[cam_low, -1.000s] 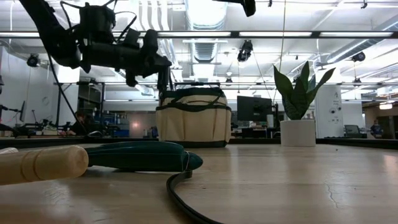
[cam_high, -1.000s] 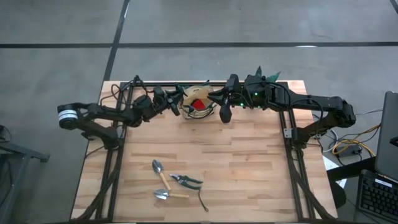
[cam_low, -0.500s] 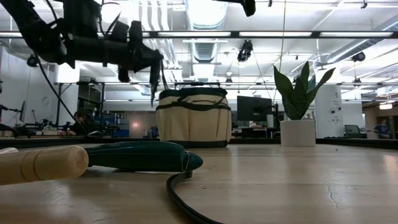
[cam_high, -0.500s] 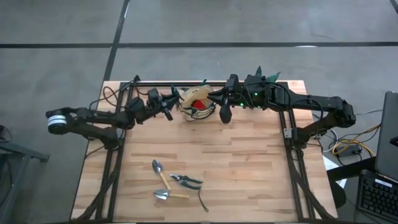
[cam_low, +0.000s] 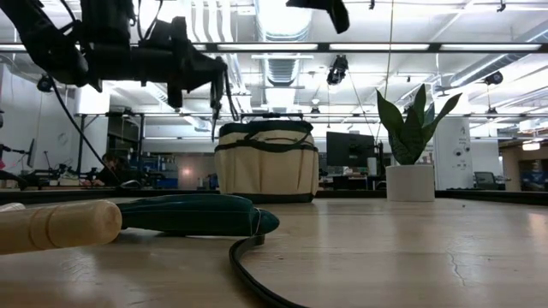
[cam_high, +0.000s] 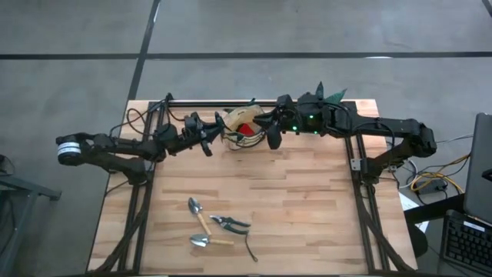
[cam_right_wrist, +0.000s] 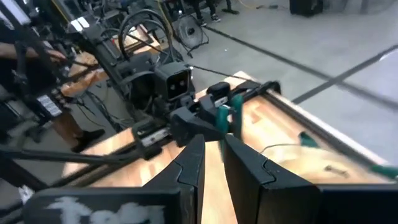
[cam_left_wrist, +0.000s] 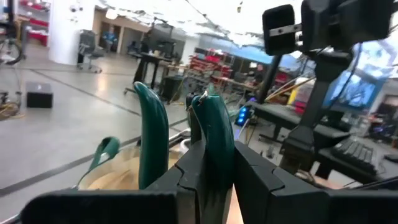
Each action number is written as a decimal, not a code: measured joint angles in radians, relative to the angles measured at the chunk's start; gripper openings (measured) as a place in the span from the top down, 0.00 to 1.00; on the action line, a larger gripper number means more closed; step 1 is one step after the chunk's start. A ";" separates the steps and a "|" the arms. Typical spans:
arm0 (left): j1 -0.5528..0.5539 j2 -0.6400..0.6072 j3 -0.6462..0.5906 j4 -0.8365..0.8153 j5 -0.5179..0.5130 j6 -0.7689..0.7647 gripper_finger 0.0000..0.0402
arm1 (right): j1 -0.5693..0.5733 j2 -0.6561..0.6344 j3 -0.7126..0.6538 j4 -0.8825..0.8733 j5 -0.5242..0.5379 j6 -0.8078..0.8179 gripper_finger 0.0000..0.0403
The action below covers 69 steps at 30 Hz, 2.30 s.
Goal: Pick & Place Garden tools in Gardening bag
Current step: Put the top pruner into the left bag pocket
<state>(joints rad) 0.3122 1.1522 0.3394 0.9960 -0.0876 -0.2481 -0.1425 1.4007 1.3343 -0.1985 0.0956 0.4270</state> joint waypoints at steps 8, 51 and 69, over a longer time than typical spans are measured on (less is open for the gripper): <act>-0.004 -0.012 0.001 0.014 0.000 0.018 0.84 | 0.000 0.138 0.108 -0.016 -0.055 0.129 0.78; -0.039 -0.031 0.018 -0.062 -0.095 0.170 0.83 | -0.061 0.761 1.021 -0.688 -0.077 0.044 0.58; -0.046 -0.031 0.051 -0.081 -0.095 0.173 0.83 | -0.073 0.761 1.016 -0.681 -0.066 0.036 0.69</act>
<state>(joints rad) 0.2666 1.1210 0.3901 0.9154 -0.1821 -0.0753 -0.2153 2.1620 2.3505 -0.8791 0.0295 0.4633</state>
